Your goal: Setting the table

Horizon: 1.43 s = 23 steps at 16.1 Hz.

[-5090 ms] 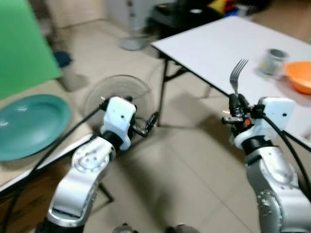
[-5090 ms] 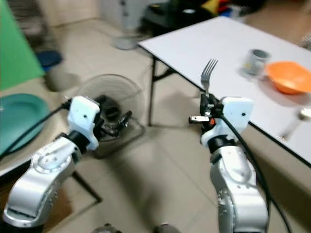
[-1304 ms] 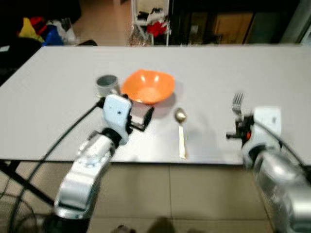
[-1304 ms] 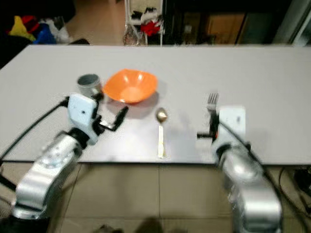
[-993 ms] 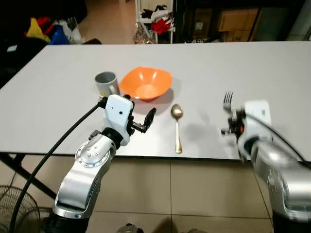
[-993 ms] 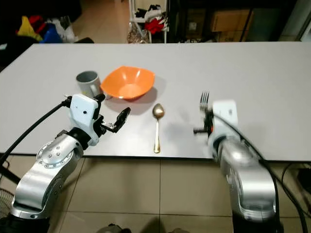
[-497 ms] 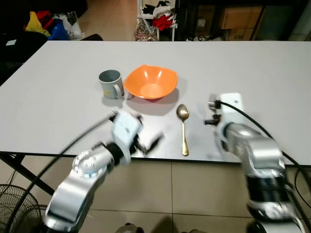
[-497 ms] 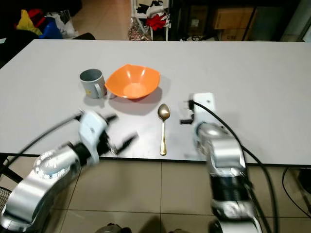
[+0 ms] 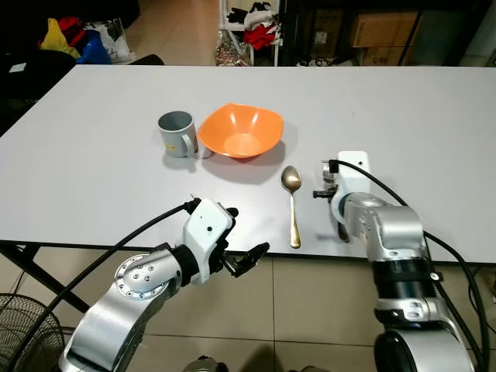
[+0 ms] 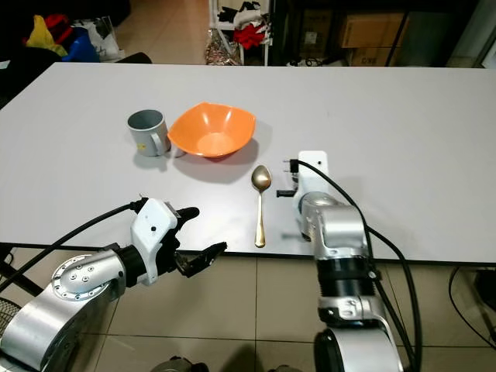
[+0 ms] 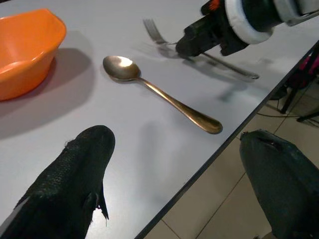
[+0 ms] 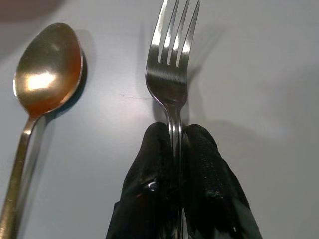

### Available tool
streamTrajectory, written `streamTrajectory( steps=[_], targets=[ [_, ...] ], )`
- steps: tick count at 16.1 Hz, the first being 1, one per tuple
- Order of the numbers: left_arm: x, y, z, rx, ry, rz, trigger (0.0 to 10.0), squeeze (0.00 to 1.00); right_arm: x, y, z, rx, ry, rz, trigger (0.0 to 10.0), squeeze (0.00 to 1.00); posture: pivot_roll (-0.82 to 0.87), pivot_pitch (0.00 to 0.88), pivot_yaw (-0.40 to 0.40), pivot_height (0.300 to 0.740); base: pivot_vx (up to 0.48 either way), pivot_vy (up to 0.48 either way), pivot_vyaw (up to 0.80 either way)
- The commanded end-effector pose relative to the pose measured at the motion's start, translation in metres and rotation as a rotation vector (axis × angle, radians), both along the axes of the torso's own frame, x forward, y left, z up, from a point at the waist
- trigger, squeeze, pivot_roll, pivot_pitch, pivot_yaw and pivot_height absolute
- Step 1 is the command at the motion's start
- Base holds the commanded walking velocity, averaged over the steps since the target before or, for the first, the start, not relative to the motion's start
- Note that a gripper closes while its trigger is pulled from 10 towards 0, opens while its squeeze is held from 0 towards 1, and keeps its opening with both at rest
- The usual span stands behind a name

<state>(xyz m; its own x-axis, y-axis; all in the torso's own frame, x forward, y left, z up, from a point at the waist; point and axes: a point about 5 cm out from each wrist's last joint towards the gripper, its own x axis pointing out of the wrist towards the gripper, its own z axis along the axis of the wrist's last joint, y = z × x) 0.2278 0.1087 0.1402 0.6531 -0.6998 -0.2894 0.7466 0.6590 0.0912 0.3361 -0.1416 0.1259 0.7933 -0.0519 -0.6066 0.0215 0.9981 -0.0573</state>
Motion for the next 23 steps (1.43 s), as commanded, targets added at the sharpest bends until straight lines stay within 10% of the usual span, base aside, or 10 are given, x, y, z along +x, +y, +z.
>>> streamTrajectory(
  steps=[1, 12, 15, 16, 23],
  targets=[
    [-0.002, 0.002, 0.002, 0.011, 0.003, -0.006, 10.0, 0.01, 0.003, 0.006, 0.003, 0.023, -0.003, 0.007, 10.0, 0.00, 0.02, 0.071, 0.042, 0.740, 0.000, 0.000, 0.00],
    [-0.003, 0.002, 0.004, 0.016, 0.004, -0.007, 10.0, 0.01, 0.005, 0.012, -0.008, 0.018, 0.070, -0.003, 10.0, 0.00, 0.03, 0.088, 0.045, 0.740, 0.000, 0.000, 0.00],
    [-0.003, 0.002, 0.005, 0.011, 0.002, -0.003, 10.0, 0.01, 0.005, 0.012, -0.008, 0.028, 0.070, -0.013, 10.0, 0.85, 0.03, 0.089, 0.040, 0.740, 0.000, 0.000, 0.00],
    [-0.002, 0.002, 0.005, 0.010, 0.000, 0.006, 10.0, 0.01, 0.007, 0.012, -0.006, 0.036, 0.063, -0.019, 10.0, 0.99, 0.03, 0.087, 0.036, 0.740, 0.000, 0.000, 0.00],
    [0.009, 0.006, 0.024, -0.080, -0.110, 0.099, 10.0, 0.02, -0.005, 0.003, 0.057, 0.068, -0.262, -0.006, 10.0, 0.97, 0.03, 0.062, 0.028, 0.740, 0.000, 0.000, 0.00]
  ],
)
